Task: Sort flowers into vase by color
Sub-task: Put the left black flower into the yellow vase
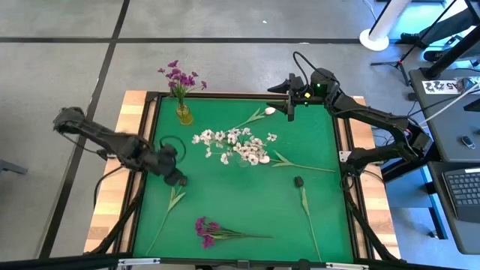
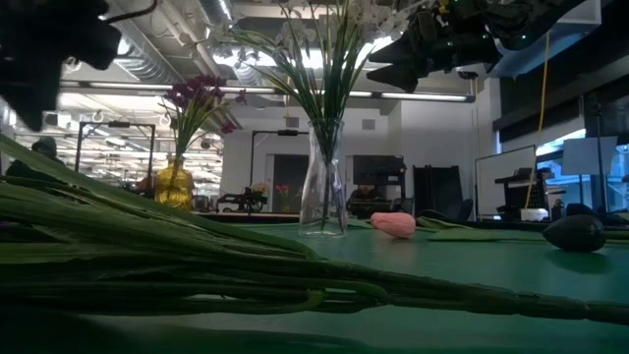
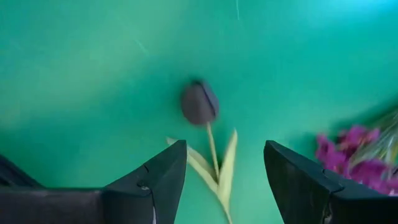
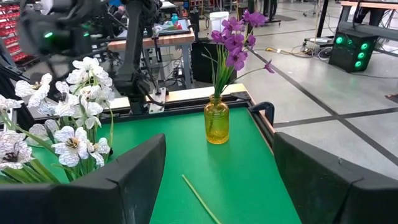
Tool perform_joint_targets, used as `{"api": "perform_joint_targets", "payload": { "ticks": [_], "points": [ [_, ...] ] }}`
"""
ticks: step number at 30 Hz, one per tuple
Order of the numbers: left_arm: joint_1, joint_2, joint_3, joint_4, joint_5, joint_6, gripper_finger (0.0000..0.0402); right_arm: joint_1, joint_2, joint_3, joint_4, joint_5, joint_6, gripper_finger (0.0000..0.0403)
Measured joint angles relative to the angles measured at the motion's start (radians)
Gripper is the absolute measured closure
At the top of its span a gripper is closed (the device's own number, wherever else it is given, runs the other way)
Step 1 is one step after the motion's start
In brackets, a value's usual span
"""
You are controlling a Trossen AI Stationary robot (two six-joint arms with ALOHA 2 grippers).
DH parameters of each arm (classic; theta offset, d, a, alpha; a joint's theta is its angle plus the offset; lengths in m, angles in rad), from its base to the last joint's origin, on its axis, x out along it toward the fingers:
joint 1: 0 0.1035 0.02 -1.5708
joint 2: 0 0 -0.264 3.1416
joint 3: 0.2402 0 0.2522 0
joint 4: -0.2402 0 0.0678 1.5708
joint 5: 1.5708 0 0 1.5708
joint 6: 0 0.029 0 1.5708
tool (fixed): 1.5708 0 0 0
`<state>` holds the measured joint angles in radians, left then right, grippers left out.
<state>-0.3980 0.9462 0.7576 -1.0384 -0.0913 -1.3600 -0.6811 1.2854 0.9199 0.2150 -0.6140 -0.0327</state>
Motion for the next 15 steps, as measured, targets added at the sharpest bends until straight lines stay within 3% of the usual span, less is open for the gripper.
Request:
{"api": "perform_joint_targets", "payload": {
  "ticks": [8,15],
  "points": [
    [-0.193,0.18,0.0,0.189,0.086,-0.159,0.0193,0.0,-0.001,0.0,0.029,0.012,-0.002,0.011],
    [-0.282,0.289,-0.001,0.191,0.117,-0.291,0.0193,0.0,-0.001,0.0,0.023,0.019,0.002,0.011]
  ]
}}
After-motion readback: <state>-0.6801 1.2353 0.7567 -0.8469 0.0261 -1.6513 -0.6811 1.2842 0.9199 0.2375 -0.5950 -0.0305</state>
